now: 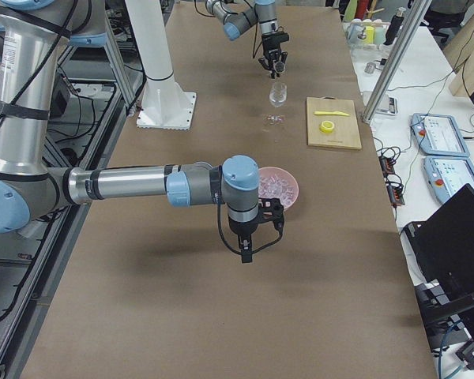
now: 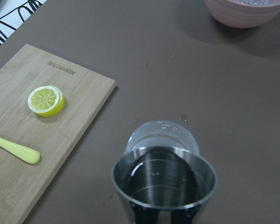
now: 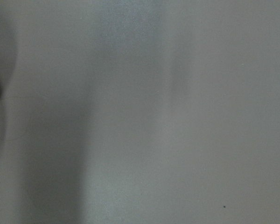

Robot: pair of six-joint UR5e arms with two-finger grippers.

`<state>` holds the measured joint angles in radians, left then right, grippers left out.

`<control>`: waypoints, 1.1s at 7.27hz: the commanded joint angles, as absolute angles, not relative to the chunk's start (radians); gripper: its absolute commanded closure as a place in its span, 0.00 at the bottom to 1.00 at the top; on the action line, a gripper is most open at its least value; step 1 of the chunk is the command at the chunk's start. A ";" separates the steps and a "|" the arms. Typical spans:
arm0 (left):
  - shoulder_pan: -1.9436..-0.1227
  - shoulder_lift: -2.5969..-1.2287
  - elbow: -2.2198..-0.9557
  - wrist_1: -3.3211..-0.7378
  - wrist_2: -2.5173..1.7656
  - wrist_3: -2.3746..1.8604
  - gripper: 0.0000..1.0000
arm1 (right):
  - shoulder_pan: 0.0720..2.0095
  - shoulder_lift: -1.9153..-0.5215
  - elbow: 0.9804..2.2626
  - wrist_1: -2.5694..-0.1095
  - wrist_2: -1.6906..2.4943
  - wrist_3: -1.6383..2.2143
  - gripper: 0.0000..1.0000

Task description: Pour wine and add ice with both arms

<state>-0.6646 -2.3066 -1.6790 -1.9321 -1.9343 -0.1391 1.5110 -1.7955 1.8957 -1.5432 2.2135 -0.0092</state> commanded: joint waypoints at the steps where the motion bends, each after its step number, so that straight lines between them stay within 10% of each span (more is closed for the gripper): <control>1: -0.657 -2.338 -1.680 -1.838 -1.878 -0.091 1.00 | 1.511 -1.795 1.894 -1.543 2.214 -0.009 0.00; 8: -0.595 -2.411 -1.680 -1.606 -1.750 0.038 1.00 | 1.511 -1.795 1.887 -1.543 2.215 -0.009 0.00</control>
<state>-0.6012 -2.3924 -1.6796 -1.6507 -1.7631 0.0172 1.5110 -1.7947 1.8879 -1.5432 2.2150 -0.0091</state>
